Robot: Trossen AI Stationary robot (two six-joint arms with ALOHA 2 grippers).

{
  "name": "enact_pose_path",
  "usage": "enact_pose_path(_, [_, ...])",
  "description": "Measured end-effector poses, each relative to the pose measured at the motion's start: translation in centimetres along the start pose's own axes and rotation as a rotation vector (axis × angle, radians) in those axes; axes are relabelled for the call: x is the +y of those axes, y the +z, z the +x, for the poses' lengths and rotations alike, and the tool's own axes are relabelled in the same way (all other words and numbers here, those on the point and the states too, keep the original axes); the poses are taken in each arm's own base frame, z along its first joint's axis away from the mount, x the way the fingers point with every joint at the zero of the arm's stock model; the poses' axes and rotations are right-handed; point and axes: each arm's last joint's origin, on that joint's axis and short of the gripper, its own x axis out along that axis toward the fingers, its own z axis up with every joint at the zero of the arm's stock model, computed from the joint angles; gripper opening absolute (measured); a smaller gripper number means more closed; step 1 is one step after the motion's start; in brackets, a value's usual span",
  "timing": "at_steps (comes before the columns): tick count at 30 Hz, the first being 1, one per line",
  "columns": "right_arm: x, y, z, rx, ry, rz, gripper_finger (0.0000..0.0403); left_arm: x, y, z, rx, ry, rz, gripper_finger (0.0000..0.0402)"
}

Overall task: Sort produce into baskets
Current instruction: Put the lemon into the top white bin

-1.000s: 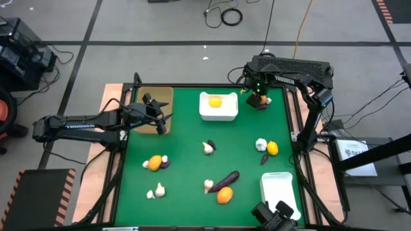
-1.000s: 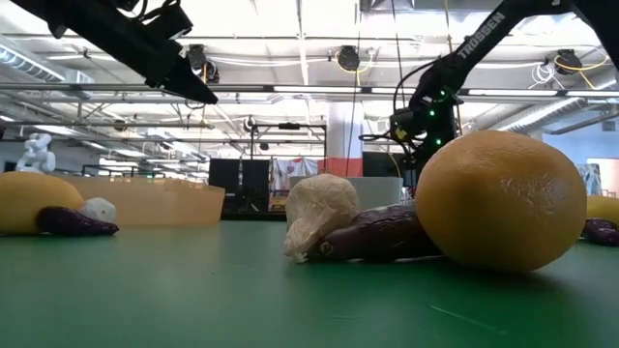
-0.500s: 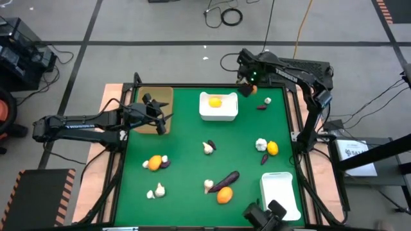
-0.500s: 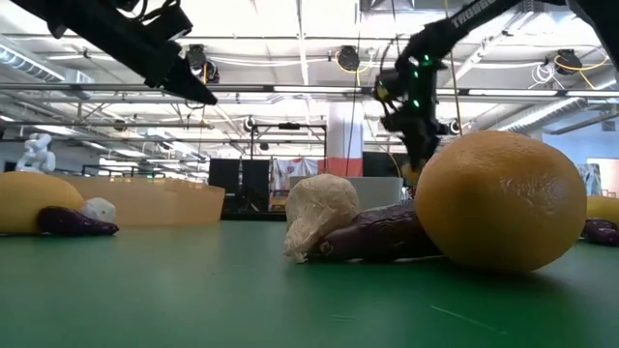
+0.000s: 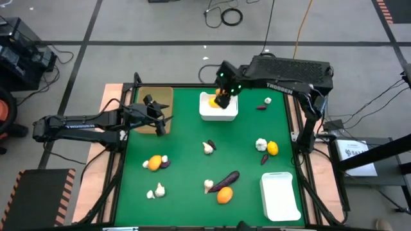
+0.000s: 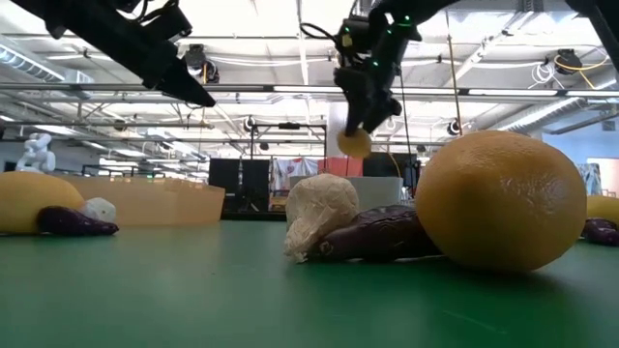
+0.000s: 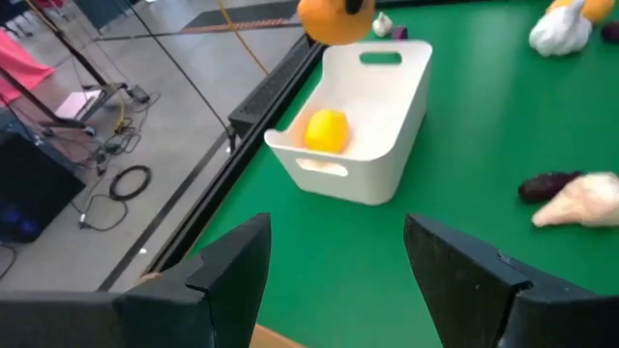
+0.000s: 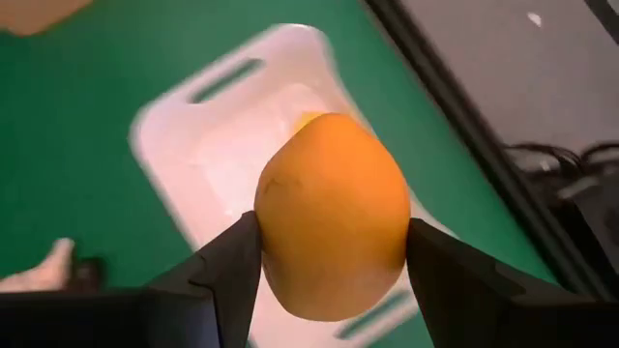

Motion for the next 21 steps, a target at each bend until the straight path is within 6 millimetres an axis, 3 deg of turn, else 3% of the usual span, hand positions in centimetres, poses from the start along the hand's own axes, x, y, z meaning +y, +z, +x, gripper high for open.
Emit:
enact_pose_path(10, [3.5,-0.5,-0.2,-0.043,-0.154,-0.011,0.022,0.0,-0.2,0.0,0.022,-0.004,0.006,0.0246])
enact_pose_path(21, [3.8,-0.8,-0.2,-0.018,-0.155,-0.018,0.0262,0.0,-0.2,0.0,0.02,-0.003,0.004,0.0246])
